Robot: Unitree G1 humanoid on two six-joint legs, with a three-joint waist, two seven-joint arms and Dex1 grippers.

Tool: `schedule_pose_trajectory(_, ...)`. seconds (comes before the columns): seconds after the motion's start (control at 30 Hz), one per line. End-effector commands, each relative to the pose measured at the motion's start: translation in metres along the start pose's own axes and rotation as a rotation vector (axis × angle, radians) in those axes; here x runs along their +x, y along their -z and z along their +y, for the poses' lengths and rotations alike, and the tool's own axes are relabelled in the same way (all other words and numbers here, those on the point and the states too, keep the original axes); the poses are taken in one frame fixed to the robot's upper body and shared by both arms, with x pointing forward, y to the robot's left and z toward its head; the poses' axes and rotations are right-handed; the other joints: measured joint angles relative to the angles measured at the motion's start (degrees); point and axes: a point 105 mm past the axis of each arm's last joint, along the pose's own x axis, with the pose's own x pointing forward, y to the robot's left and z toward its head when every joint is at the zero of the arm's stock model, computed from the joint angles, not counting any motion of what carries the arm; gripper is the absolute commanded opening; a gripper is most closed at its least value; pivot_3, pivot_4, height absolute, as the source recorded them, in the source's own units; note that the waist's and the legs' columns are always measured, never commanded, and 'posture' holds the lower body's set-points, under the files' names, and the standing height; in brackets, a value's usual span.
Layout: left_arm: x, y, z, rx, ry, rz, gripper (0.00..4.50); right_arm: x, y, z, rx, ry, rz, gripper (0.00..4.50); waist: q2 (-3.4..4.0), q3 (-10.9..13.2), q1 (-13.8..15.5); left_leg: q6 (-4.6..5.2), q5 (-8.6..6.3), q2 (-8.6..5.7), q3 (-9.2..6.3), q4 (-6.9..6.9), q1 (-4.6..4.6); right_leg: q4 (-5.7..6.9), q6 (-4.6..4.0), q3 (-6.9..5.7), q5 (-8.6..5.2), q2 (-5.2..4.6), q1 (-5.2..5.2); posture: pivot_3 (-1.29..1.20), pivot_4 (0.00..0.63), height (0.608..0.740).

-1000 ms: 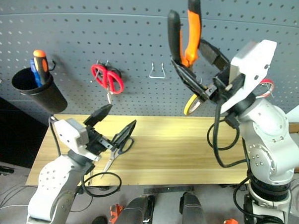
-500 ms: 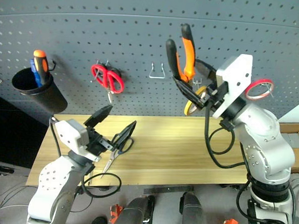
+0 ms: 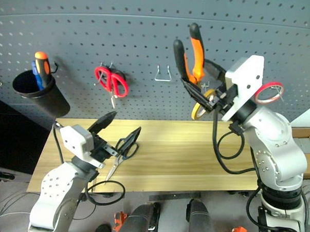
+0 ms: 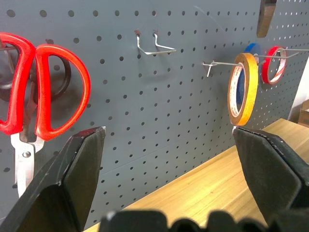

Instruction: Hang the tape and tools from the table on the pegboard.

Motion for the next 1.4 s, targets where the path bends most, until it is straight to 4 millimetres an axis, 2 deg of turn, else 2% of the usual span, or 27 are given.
schedule_pose_trajectory(0.03,0.000,-0.009,-0.003,0.019,0.012,-0.036,4.50,-0.003,-0.012,-0.001,-0.051,0.011,-0.041,2.33,0.00,0.00,0.00,0.00,0.00,0.00,0.00,0.00,0.00,0.00,0.00,0.00,0.00,0.00,0.00,-0.01,0.269,0.740)
schedule_pose_trajectory(0.07,0.001,-0.009,-0.003,0.020,0.013,-0.037,4.50,0.026,-0.002,0.003,-0.020,0.022,-0.041,2.33,-0.02,-0.02,-0.20,0.00,0.00,0.00,0.00,0.00,0.00,0.00,0.00,0.00,0.00,0.00,0.00,-0.01,0.269,0.740)
schedule_pose_trajectory(0.1,0.001,-0.009,-0.003,0.020,0.013,-0.037,4.50,0.077,0.014,0.012,0.026,0.040,-0.027,2.33,-0.11,-0.08,-0.87,0.00,0.00,0.00,0.02,0.00,0.03,0.01,0.00,0.00,0.00,0.01,0.01,-0.01,0.269,0.740)
schedule_pose_trajectory(0.13,0.001,-0.009,-0.003,0.020,0.014,-0.037,4.50,0.119,0.020,0.033,0.026,0.022,-0.007,2.33,-0.21,-0.11,-2.27,0.00,0.00,0.05,0.19,0.00,0.17,0.08,-0.05,0.05,0.04,0.05,0.02,-0.01,0.269,0.740)
schedule_pose_trajectory(0.17,0.001,-0.009,-0.003,0.020,0.014,-0.037,4.50,0.145,0.021,0.050,0.008,0.001,0.002,2.33,-0.15,-0.10,-3.54,0.00,0.00,0.15,0.49,-0.03,0.47,0.13,-0.18,0.18,0.20,0.09,0.13,-0.02,0.270,0.740)
schedule_pose_trajectory(0.23,0.002,-0.009,-0.003,0.019,0.014,-0.037,4.50,0.160,0.020,0.058,-0.005,-0.005,-0.011,2.33,-0.45,-0.28,-3.55,0.16,0.36,0.19,0.90,-0.70,1.07,0.13,-0.14,0.55,0.38,0.11,0.30,-0.02,0.271,0.740)
schedule_pose_trajectory(0.4,0.003,-0.009,-0.001,0.021,0.013,-0.040,4.50,0.161,0.023,0.062,-0.007,-0.021,-0.037,2.27,-0.65,-0.44,0.12,-0.13,0.37,0.69,0.42,-0.74,0.69,-0.16,-0.17,-0.06,0.38,0.37,0.13,-0.02,0.275,0.740)
schedule_pose_trajectory(0.53,0.003,-0.009,0.000,0.023,0.013,-0.040,4.50,0.161,0.024,0.067,-0.005,-0.029,-0.039,2.27,-0.64,-0.44,0.03,-0.12,0.11,0.59,0.33,-0.04,-0.19,-0.27,-0.13,-0.14,0.46,0.34,-0.22,-0.02,0.272,0.740)
schedule_pose_trajectory(0.77,0.003,-0.009,0.000,0.021,0.016,-0.037,4.50,0.154,0.014,0.061,0.061,-0.027,-0.110,2.27,-0.63,-0.44,-0.18,-0.21,0.16,0.79,0.36,-0.06,-0.02,-0.17,-0.14,-0.13,0.48,0.50,-0.26,-0.02,0.273,0.740)
schedule_pose_trajectory(0.97,0.002,-0.008,-0.001,0.017,0.019,-0.034,4.50,0.138,-0.012,0.065,0.107,-0.086,-0.247,2.27,-0.63,-0.44,-0.30,-0.20,0.15,0.78,0.58,-0.05,-0.02,-0.13,-0.14,-0.03,0.49,0.50,-0.35,-0.02,0.277,0.740)
schedule_pose_trajectory(1.1,0.002,-0.007,0.000,0.015,0.022,-0.032,4.50,0.136,-0.018,0.065,0.123,-0.085,-0.273,2.27,-0.63,-0.44,-0.29,-0.19,0.15,0.78,0.59,-0.06,-0.03,-0.14,-0.14,-0.03,0.49,0.50,-0.38,-0.02,0.278,0.740)
schedule_pose_trajectory(1.2,0.003,-0.007,0.000,0.015,0.022,-0.032,4.50,0.139,-0.022,0.051,0.115,0.003,-0.296,2.27,-0.63,-0.44,-0.27,-0.19,0.15,0.78,0.59,-0.05,-0.02,-0.13,-0.14,-0.02,0.49,0.49,-0.37,-0.02,0.277,0.740)
schedule_pose_trajectory(1.4,0.002,-0.007,0.000,0.015,0.022,-0.031,4.50,0.148,-0.011,0.031,0.067,0.126,-0.265,2.27,-0.63,-0.44,-0.29,-0.19,0.15,0.77,0.63,-0.06,-0.02,-0.13,-0.14,-0.03,0.49,0.49,-0.38,-0.02,0.281,0.740)
